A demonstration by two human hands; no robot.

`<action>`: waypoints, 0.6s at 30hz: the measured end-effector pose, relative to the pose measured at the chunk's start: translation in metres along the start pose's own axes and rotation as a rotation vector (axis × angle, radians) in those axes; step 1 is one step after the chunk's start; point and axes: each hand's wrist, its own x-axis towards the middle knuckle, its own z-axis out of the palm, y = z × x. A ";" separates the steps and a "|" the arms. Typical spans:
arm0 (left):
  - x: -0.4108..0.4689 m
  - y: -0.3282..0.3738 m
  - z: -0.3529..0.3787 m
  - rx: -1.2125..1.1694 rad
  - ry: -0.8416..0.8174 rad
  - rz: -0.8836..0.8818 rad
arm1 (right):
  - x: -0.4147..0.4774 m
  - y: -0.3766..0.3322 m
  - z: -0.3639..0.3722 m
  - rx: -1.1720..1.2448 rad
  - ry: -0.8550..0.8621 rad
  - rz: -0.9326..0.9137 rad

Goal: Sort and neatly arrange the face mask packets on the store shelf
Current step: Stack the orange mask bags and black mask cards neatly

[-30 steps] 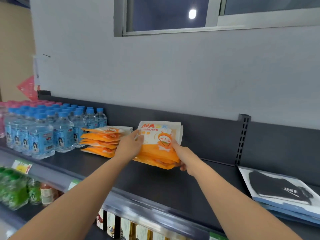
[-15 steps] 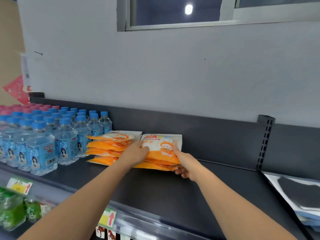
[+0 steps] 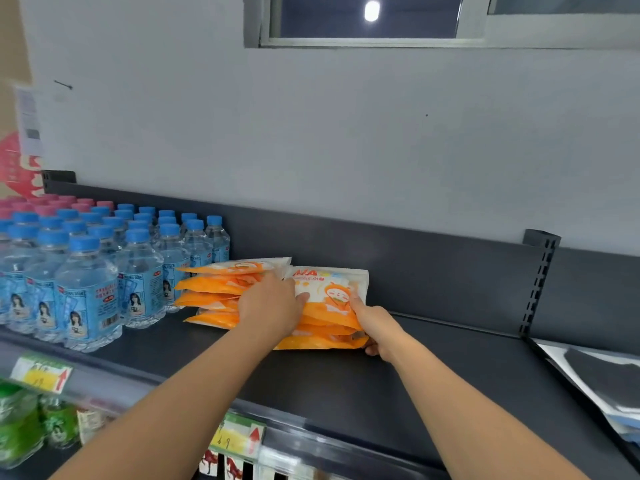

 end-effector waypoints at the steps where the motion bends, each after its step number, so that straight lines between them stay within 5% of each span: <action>1: -0.001 0.001 -0.001 0.010 0.015 -0.005 | 0.000 0.000 0.000 0.010 -0.002 -0.002; 6: -0.007 -0.002 -0.004 0.035 0.178 0.231 | -0.003 -0.002 -0.002 0.046 0.036 -0.043; 9: -0.016 -0.007 -0.005 0.012 0.045 0.398 | -0.005 -0.004 -0.002 0.095 0.025 -0.034; 12: -0.016 -0.011 0.002 0.097 -0.084 0.434 | -0.007 -0.006 -0.001 0.138 0.008 -0.027; 18: -0.012 -0.010 0.005 0.215 0.014 0.425 | -0.024 -0.008 -0.009 0.156 -0.083 -0.031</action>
